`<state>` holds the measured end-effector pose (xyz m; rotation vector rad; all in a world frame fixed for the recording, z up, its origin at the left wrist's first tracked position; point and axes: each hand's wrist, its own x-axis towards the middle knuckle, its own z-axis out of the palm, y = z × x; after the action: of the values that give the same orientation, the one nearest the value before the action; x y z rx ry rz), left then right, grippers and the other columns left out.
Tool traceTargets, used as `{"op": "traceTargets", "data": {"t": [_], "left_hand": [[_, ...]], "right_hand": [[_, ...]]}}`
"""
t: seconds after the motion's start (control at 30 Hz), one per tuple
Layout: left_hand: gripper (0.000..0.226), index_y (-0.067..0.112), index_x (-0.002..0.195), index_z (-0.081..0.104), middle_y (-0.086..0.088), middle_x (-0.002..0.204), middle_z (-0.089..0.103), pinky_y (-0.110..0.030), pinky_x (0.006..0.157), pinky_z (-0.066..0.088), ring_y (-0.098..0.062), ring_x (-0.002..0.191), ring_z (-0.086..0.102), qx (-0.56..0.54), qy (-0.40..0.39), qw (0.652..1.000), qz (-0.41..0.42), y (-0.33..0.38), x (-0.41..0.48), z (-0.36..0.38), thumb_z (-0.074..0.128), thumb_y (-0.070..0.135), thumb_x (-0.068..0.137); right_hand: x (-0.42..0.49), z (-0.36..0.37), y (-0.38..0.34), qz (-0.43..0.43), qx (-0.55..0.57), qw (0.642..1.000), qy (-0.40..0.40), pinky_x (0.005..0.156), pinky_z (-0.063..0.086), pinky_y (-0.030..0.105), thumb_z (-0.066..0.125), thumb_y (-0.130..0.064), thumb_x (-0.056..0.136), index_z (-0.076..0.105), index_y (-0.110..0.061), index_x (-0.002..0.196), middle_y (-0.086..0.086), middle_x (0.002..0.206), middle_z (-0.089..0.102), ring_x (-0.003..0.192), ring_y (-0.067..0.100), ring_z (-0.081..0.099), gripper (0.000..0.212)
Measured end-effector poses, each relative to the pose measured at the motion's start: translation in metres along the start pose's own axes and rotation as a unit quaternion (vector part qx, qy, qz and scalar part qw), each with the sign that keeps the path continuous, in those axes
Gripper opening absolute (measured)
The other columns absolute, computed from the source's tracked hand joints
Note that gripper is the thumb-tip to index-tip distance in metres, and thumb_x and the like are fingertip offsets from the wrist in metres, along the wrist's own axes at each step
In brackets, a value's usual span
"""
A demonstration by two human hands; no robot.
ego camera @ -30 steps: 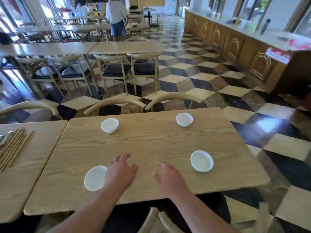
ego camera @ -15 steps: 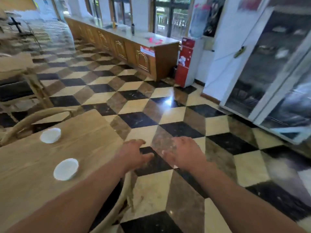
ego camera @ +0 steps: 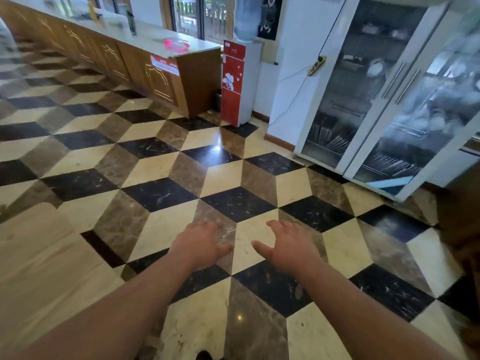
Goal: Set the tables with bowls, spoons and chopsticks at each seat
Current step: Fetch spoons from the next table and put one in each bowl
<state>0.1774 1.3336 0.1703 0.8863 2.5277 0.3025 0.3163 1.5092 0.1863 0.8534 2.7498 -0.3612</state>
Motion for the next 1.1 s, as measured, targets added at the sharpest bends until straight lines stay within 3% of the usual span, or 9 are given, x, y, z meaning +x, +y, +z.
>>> {"op": "traceTargets", "data": {"t": [0.13,0.3,0.6,0.73,0.93,1.1], "left_hand": [[0.079,0.035,0.15,0.05,0.003,0.152,0.06,-0.044,0.113,0.05,-0.023,0.134,0.06,-0.011,0.002,1.0,-0.013,-0.018,0.078,-0.037,0.054,0.082,0.088],[0.073,0.034,0.154,0.05,0.004,0.159,0.054,-0.043,0.113,0.049,-0.024,0.14,0.056,-0.036,0.018,0.999,-0.031,-0.03,0.15,-0.094,0.065,0.07,0.092],[0.069,0.034,0.153,0.051,0.007,0.157,0.055,-0.044,0.115,0.049,-0.024,0.14,0.057,-0.071,0.046,0.99,-0.11,-0.096,0.28,-0.185,0.065,0.066,0.095],[0.072,0.035,0.154,0.051,0.006,0.152,0.06,-0.042,0.108,0.056,-0.021,0.132,0.063,-0.091,0.097,0.975,-0.18,-0.139,0.341,-0.234,0.068,0.067,0.091],[0.062,0.033,0.14,0.059,0.004,0.142,0.066,-0.034,0.099,0.053,-0.02,0.123,0.065,-0.102,0.131,0.948,-0.271,-0.231,0.387,-0.299,0.062,0.07,0.091],[0.064,0.034,0.158,0.044,0.004,0.159,0.052,-0.039,0.112,0.049,-0.02,0.142,0.052,-0.132,0.131,0.908,-0.376,-0.33,0.375,-0.329,0.062,0.059,0.101]], "right_hand": [[0.082,-0.033,-0.017,-0.005,-0.009,1.0,0.009,0.12,0.037,0.049,0.037,-0.081,0.095,0.032,-0.032,0.161,0.0,0.168,0.036,0.154,0.027,0.034,0.083],[0.171,-0.066,-0.036,-0.027,0.001,1.0,0.012,0.12,0.037,0.047,0.038,-0.081,0.095,0.036,-0.03,0.16,0.001,0.165,0.042,0.151,0.027,0.037,0.082],[0.368,-0.121,-0.103,-0.095,-0.008,0.995,0.03,0.116,0.04,0.047,0.039,-0.078,0.096,0.041,-0.029,0.156,0.003,0.159,0.047,0.146,0.028,0.043,0.077],[0.47,-0.141,-0.165,-0.159,0.0,0.987,0.022,0.118,0.04,0.049,0.04,-0.08,0.094,0.04,-0.03,0.155,0.001,0.16,0.047,0.146,0.028,0.044,0.079],[0.59,-0.162,-0.296,-0.277,-0.033,0.96,-0.032,0.118,0.041,0.048,0.04,-0.084,0.092,0.041,-0.032,0.156,-0.001,0.162,0.046,0.15,0.028,0.042,0.082],[0.645,-0.154,-0.439,-0.389,-0.073,0.916,-0.057,0.117,0.041,0.046,0.039,-0.08,0.096,0.041,-0.03,0.156,-0.001,0.16,0.047,0.147,0.026,0.044,0.079]]}}
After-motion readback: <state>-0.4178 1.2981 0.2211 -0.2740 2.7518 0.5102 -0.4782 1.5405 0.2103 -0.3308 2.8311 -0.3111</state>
